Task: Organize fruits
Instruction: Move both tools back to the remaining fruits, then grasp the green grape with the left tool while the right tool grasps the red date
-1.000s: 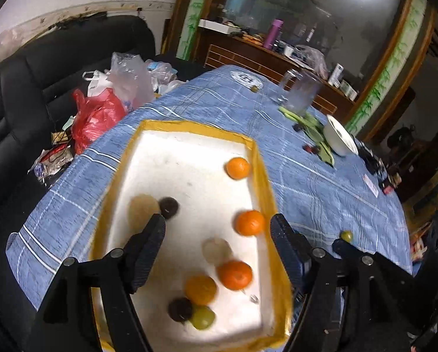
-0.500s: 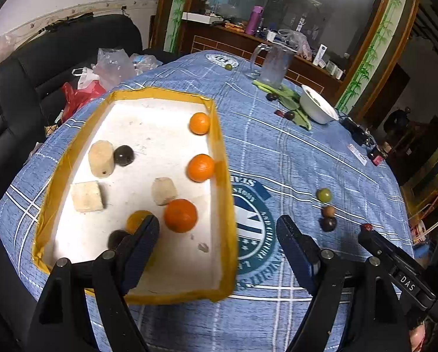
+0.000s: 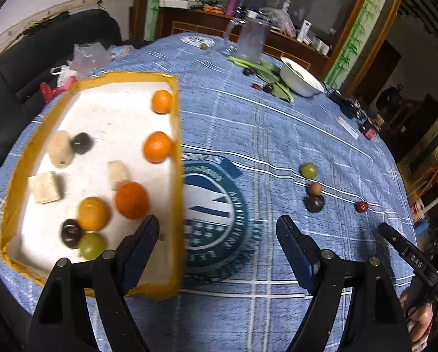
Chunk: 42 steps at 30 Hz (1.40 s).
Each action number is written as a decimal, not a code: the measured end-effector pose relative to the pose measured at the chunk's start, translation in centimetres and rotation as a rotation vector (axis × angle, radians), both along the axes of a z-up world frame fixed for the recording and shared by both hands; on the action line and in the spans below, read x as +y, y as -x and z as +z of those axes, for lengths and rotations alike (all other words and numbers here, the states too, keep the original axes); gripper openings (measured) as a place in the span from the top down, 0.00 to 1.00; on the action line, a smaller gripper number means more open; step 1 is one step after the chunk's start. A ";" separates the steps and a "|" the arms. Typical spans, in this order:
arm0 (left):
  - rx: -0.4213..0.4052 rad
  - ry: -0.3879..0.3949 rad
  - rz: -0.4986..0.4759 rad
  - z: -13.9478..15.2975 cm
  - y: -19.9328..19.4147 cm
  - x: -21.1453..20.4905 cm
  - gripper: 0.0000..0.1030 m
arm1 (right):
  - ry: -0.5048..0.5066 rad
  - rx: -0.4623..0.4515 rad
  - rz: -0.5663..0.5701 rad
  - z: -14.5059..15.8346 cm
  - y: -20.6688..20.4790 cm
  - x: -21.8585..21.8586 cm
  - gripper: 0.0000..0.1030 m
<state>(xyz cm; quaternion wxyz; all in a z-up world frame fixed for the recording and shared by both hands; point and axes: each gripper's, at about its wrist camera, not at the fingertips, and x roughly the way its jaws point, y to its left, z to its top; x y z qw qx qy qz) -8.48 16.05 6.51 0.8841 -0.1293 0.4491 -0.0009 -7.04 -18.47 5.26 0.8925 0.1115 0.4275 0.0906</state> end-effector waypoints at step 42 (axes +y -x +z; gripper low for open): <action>0.040 -0.182 -0.264 -5.1 -13.6 -13.4 0.34 | 0.146 0.005 0.096 -2.7 -5.8 4.2 0.44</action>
